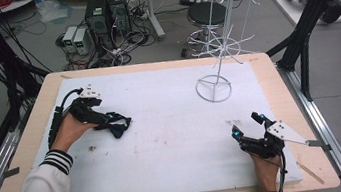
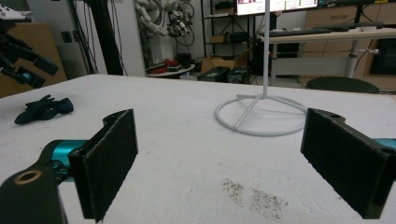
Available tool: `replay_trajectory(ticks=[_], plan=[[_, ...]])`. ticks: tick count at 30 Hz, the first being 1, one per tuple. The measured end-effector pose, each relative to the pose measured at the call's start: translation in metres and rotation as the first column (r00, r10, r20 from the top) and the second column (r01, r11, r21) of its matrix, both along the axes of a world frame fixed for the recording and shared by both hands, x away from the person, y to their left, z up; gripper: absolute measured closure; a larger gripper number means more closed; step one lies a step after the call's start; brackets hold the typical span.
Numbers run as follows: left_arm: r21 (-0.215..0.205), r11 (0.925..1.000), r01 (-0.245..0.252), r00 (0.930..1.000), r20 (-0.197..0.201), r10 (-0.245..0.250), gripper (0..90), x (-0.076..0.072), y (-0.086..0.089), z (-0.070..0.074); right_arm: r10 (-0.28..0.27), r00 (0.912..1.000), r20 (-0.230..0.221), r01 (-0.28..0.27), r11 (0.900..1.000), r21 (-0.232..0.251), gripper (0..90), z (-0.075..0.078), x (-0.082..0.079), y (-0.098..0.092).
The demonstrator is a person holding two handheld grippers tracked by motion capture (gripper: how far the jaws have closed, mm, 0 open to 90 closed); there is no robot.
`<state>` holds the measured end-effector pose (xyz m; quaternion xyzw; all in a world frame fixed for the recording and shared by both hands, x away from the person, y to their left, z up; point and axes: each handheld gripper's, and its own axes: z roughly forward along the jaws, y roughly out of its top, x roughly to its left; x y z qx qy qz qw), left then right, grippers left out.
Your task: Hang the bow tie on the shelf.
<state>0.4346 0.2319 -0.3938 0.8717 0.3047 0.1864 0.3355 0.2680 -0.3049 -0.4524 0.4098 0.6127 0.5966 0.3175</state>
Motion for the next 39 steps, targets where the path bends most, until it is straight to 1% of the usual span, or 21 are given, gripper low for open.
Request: replay_trajectory(ticks=[1, 2, 3, 4, 5, 6, 10, 13, 14, 16, 17, 19, 21, 26, 27, 30, 31, 34, 37, 38, 39], plan=[[0.011, 0.9999, 0.001, 1.0, -0.005, -0.001, 24.5, 0.002, -0.001, -0.001, 0.0, 1.0, 0.0, 0.0, 1.0, 0.0, 10.1, 0.0, 0.0, 0.0], [0.011, 0.9999, 0.001, 1.0, -0.005, -0.001, 24.7, 0.002, -0.001, -0.001, 0.0, 1.0, -0.001, 0.0, 1.0, 0.002, 10.1, 0.0, 0.0, 0.0], [0.033, 0.9994, 0.006, 0.9999, -0.016, -0.005, 24.7, 0.004, -0.003, -0.002, 0.001, 1.0, -0.003, -0.001, 1.0, 0.003, 10.1, 0.0, 0.0, 0.0], [0.033, 0.9994, 0.006, 0.9999, -0.016, -0.005, 24.7, 0.004, -0.003, -0.002, -0.001, 1.0, -0.003, 0.001, 1.0, 0.003, 10.1, 0.0, 0.0, 0.0], [0.057, 0.9981, 0.022, 0.9994, -0.027, -0.021, 25.0, 0.006, -0.004, -0.003, -0.001, 1.0, -0.001, 0.001, 1.0, 0.002, 10.1, 0.0, 0.0, 0.0], [0.06, 0.9979, 0.026, 0.9993, -0.028, -0.024, 25.3, 0.007, -0.006, -0.005, 0.0, 1.0, -0.003, 0.0, 1.0, 0.003, 10.1, 0.0, 0.0, 0.0], [0.107, 0.9927, 0.056, 0.9968, -0.062, -0.05, 27.7, 0.01, -0.012, -0.007, -0.002, 1.0, 0.001, 0.002, 1.0, -0.007, 10.1, 0.0, 0.0, 0.0], [0.12, 0.9907, 0.064, 0.9959, -0.071, -0.055, 29.3, 0.011, -0.015, -0.009, -0.003, 1.0, 0.001, 0.003, 1.0, -0.007, 10.1, 0.0, 0.0, 0.0], [0.136, 0.9881, 0.071, 0.9948, -0.082, -0.06, 30.0, 0.013, -0.017, -0.01, -0.003, 1.0, -0.001, 0.003, 1.0, -0.006, 10.1, 0.0, 0.0, 0.0], [0.138, 0.9882, 0.066, 0.9948, -0.085, -0.055, 29.8, 0.015, -0.018, -0.011, -0.001, 1.0, -0.001, 0.001, 1.0, -0.001, 10.1, 0.0, 0.0, 0.0], [0.147, 0.9868, 0.067, 0.9936, -0.1, -0.053, 29.8, 0.016, -0.019, -0.012, -0.001, 1.0, 0.0, 0.001, 1.0, -0.003, 10.1, 0.0, 0.0, 0.0], [0.155, 0.9856, 0.068, 0.9933, -0.103, -0.052, 30.4, 0.016, -0.02, -0.013, -0.002, 1.0, 0.0, 0.002, 1.0, -0.003, 10.1, 0.0, 0.0, 0.0], [0.165, 0.9835, 0.075, 0.9915, -0.117, -0.056, 31.7, 0.017, -0.021, -0.015, -0.002, 1.0, 0.001, 0.002, 1.0, 0.0, 10.1, 0.0, 0.0, 0.0], [0.173, 0.9806, 0.091, 0.9886, -0.134, -0.068, 34.4, 0.018, -0.022, -0.017, -0.004, 1.0, 0.004, 0.004, 1.0, -0.002, 10.1, 0.0, 0.0, 0.0], [0.184, 0.9775, 0.102, 0.9868, -0.143, -0.076, 35.7, 0.018, -0.023, -0.017, -0.002, 1.0, 0.001, 0.002, 1.0, 0.0, 10.1, 0.0, 0.0, 0.0], [0.179, 0.979, 0.097, 0.9848, -0.16, -0.069, 37.8, 0.019, -0.024, -0.018, -0.004, 1.0, 0.001, 0.004, 1.0, 0.0, 10.1, 0.0, 0.0, 0.0], [0.185, 0.9781, 0.094, 0.9842, -0.165, -0.063, 37.9, 0.02, -0.024, -0.018, -0.004, 1.0, 0.002, 0.004, 1.0, 0.0, 10.1, 0.0, 0.0, -0.001], [0.188, 0.9776, 0.095, 0.9832, -0.171, -0.063, 38.0, 0.021, -0.026, -0.018, -0.005, 1.0, -0.005, 0.005, 1.0, 0.004, 10.1, 0.0, 0.0, 0.0], [0.193, 0.9757, 0.103, 0.9826, -0.172, -0.07, 41.1, 0.022, -0.029, -0.017, -0.005, 1.0, 0.0, 0.005, 1.0, 0.001, 10.1, 0.0, 0.0, -0.001], [0.203, 0.9731, 0.109, 0.9812, -0.179, -0.073, 42.0, 0.023, -0.031, -0.016, -0.005, 1.0, 0.002, 0.005, 1.0, 0.003, 10.1, 0.0, 0.0, -0.001], [0.204, 0.9733, 0.106, 0.981, -0.181, -0.069, 42.4, 0.023, -0.032, -0.016, -0.004, 1.0, -0.001, 0.004, 1.0, 0.006, 10.1, 0.0, 0.0, -0.001]])
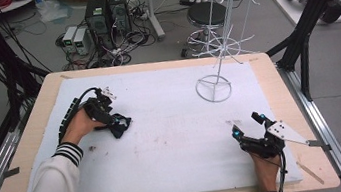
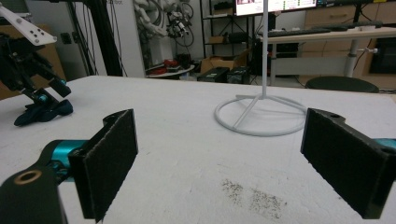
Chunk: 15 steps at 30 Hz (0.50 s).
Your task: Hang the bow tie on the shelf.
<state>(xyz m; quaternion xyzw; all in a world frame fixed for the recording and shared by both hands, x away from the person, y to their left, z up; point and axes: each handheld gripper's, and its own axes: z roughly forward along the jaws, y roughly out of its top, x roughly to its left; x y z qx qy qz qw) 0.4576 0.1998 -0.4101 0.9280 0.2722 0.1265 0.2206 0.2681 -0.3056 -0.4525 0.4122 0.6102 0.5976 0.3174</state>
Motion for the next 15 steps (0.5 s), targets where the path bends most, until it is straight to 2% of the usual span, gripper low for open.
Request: replay_trajectory(ticks=[8, 9, 13, 15], plan=[[0.013, 0.9999, -0.011, 0.9998, -0.017, 0.011, 47.9, 0.0024, -0.0026, -0.0025, 0.001, 1.0, -0.004, -0.001, 1.0, 0.006, 10.1, 0.0, -0.0001, -0.0005], [0.011, 0.9998, -0.015, 0.9994, -0.03, 0.015, 50.2, 0.0022, -0.003, -0.0032, 0.001, 1.0, -0.003, -0.001, 1.0, 0.007, 10.1, 0.0, 0.0, -0.0006], [0.021, 0.9995, -0.024, 0.9992, -0.032, 0.025, 52.1, 0.002, -0.0036, -0.0046, 0.0, 1.0, -0.003, 0.0, 1.0, 0.008, 10.1, 0.0, 0.0002, -0.0008], [0.023, 0.9995, -0.023, 0.9991, -0.035, 0.023, 55.8, 0.0019, -0.0037, -0.0048, -0.001, 1.0, -0.002, 0.001, 1.0, 0.009, 10.1, 0.0, 0.0002, -0.0007]])
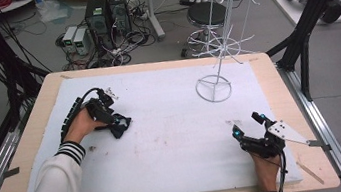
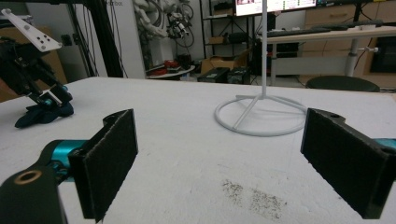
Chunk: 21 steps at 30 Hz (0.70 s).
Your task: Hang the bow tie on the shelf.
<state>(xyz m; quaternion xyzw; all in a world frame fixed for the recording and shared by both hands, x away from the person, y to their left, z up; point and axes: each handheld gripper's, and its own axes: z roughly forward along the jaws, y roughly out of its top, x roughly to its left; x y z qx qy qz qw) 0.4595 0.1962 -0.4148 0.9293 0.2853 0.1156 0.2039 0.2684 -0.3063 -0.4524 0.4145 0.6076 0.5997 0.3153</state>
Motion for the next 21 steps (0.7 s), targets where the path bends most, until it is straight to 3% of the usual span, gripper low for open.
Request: replay_trajectory(ticks=[4, 5, 11, 12, 17, 21], plan=[[0.0, 1.0, 0.007, 1.0, -0.006, -0.007, 61.5, -0.0015, -0.0014, 0.0004, 0.001, 1.0, 0.0, -0.001, 1.0, 0.001, 10.1, -0.0001, 0.0, -0.0002], [0.005, 0.9999, 0.01, 0.9999, -0.009, -0.01, 66.4, -0.0017, -0.0016, 0.001, 0.0, 1.0, 0.0, 0.0, 1.0, 0.001, 10.1, -0.0001, 0.0, -0.0001], [-0.009, 0.9998, 0.018, 0.9997, -0.013, -0.018, 72.1, -0.004, -0.0021, 0.0003, 0.001, 1.0, 0.001, -0.001, 1.0, 0.005, 10.1, -0.0002, 0.0001, -0.0013], [-0.011, 0.9996, 0.024, 0.9996, -0.016, -0.024, 77.2, -0.0048, -0.0023, 0.0001, 0.0, 1.0, 0.0, 0.0, 1.0, 0.013, 10.1, -0.0002, -0.0001, -0.0018], [-0.014, 0.9995, 0.029, 0.9994, -0.017, -0.029, 86.3, -0.008, -0.0042, -0.0004, -0.002, 1.0, 0.005, 0.002, 1.0, 0.009, 10.1, -0.0002, 0.0001, -0.0019], [-0.026, 0.9992, 0.031, 0.9992, -0.024, -0.031, 87.6, -0.0093, -0.0028, -0.0002, -0.001, 1.0, 0.004, 0.001, 1.0, 0.011, 10.1, -0.0003, 0.0, -0.002]])
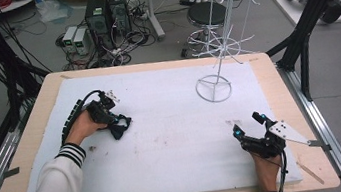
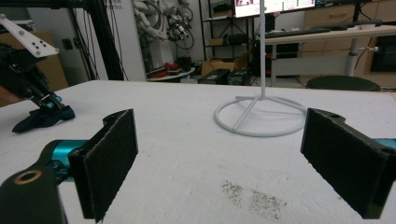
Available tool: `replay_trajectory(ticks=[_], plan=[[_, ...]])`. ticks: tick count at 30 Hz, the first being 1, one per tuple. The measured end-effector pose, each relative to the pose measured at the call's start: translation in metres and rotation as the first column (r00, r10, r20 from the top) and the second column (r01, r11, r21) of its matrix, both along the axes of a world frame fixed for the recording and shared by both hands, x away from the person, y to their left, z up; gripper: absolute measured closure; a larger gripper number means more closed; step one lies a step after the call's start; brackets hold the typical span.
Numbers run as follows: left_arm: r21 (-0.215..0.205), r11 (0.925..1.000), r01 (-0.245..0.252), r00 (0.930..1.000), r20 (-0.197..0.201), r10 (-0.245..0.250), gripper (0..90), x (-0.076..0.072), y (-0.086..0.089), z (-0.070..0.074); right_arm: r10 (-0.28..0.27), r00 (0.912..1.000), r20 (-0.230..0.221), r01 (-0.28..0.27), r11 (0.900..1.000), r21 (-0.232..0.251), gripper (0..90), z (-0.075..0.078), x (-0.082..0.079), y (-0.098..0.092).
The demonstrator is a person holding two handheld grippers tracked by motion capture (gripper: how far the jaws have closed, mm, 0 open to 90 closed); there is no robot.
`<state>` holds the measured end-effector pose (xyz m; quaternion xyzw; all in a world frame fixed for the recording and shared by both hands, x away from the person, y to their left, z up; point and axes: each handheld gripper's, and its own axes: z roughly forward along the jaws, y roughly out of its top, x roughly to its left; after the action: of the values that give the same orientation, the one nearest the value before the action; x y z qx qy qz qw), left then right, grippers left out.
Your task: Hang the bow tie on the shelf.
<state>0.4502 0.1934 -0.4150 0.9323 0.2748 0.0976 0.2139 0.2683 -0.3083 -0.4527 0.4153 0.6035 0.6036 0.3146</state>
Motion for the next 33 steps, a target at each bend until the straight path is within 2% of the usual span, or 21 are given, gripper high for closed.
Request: replay_trajectory(ticks=[3, 6, 7, 8, 10, 11, 12, 16, 17, 18, 19, 20, 21, 22, 24, 26, 27, 29, 33], plan=[[-0.012, 0.9999, -0.003, 1.0, 0.006, 0.003, 87.7, -0.001, 0.001, 0.0, 0.001, 1.0, 0.002, -0.001, 1.0, 0.0, 10.1, 0.0, 0.0, 0.0], [-0.065, 0.9978, -0.016, 0.9995, 0.025, 0.017, 87.8, -0.004, 0.004, 0.002, 0.001, 1.0, -0.004, -0.001, 1.0, 0.003, 10.1, 0.0, 0.0, 0.001], [-0.065, 0.9978, -0.016, 0.9995, 0.025, 0.017, 87.8, -0.004, 0.004, 0.002, 0.001, 1.0, -0.004, -0.001, 1.0, 0.003, 10.1, 0.0, 0.0, 0.001], [-0.094, 0.9954, -0.019, 0.9989, 0.04, 0.022, 87.8, -0.006, 0.005, 0.004, 0.001, 1.0, -0.003, -0.001, 1.0, 0.002, 10.1, 0.0, -0.001, 0.001], [-0.102, 0.9947, -0.011, 0.9987, 0.048, 0.016, 87.7, -0.007, 0.005, 0.005, 0.002, 1.0, -0.004, -0.002, 1.0, 0.001, 10.1, 0.0, -0.001, 0.001], [-0.131, 0.9913, -0.01, 0.9978, 0.064, 0.019, 87.8, -0.008, 0.005, 0.008, 0.002, 1.0, -0.003, -0.002, 1.0, 0.002, 10.1, 0.0, -0.001, 0.001], [-0.131, 0.9913, -0.01, 0.9978, 0.064, 0.019, 87.8, -0.008, 0.005, 0.008, 0.002, 1.0, -0.003, -0.002, 1.0, 0.002, 10.1, 0.0, -0.001, 0.001], [-0.205, 0.9787, -0.004, 0.9951, 0.096, 0.024, 87.8, -0.011, 0.008, 0.014, 0.001, 1.0, -0.003, -0.001, 1.0, 0.001, 10.1, 0.0, -0.001, 0.001], [-0.232, 0.9727, -0.009, 0.994, 0.104, 0.034, 87.8, -0.012, 0.008, 0.015, -0.001, 1.0, -0.002, 0.001, 1.0, -0.001, 10.1, 0.0, 0.0, 0.001], [-0.232, 0.9727, -0.009, 0.994, 0.104, 0.034, 87.8, -0.012, 0.008, 0.015, -0.001, 1.0, -0.002, 0.001, 1.0, -0.001, 10.1, 0.0, 0.0, 0.001], [-0.271, 0.9625, -0.015, 0.9921, 0.116, 0.048, 87.8, -0.012, 0.008, 0.016, 0.0, 1.0, -0.003, 0.0, 1.0, 0.002, 10.1, 0.0, -0.001, 0.001], [-0.271, 0.9625, -0.015, 0.9921, 0.116, 0.048, 87.8, -0.012, 0.008, 0.016, 0.0, 1.0, -0.003, 0.0, 1.0, 0.002, 10.1, 0.0, -0.001, 0.001], [-0.302, 0.9533, -0.015, 0.9906, 0.125, 0.055, 87.8, -0.013, 0.009, 0.018, 0.0, 1.0, -0.004, 0.0, 1.0, 0.002, 10.1, 0.0, -0.001, 0.001], [-0.302, 0.9533, -0.015, 0.9906, 0.125, 0.055, 87.8, -0.013, 0.009, 0.018, 0.0, 1.0, -0.004, 0.0, 1.0, 0.002, 10.1, 0.0, -0.001, 0.001], [-0.367, 0.9304, -0.006, 0.9871, 0.147, 0.064, 87.8, -0.014, 0.012, 0.02, 0.0, 1.0, -0.003, 0.0, 1.0, 0.003, 10.1, 0.0, 0.0, 0.001], [-0.398, 0.9172, -0.006, 0.9853, 0.154, 0.073, 87.8, -0.014, 0.013, 0.022, 0.0, 1.0, -0.004, 0.0, 1.0, 0.003, 10.1, 0.0, 0.0, 0.001], [-0.404, 0.9148, -0.004, 0.9841, 0.161, 0.075, 87.8, -0.014, 0.013, 0.023, -0.001, 1.0, 0.001, 0.001, 1.0, -0.001, 10.1, 0.0, 0.0, 0.0], [-0.425, 0.9051, -0.005, 0.9827, 0.166, 0.083, 87.7, -0.015, 0.013, 0.023, -0.001, 1.0, -0.005, 0.001, 1.0, 0.003, 10.1, 0.0, 0.0, 0.001], [-0.437, 0.8993, -0.003, 0.9808, 0.174, 0.088, 87.7, -0.016, 0.013, 0.025, -0.003, 1.0, 0.0, 0.003, 1.0, 0.001, 10.1, 0.0, 0.0, 0.0]])
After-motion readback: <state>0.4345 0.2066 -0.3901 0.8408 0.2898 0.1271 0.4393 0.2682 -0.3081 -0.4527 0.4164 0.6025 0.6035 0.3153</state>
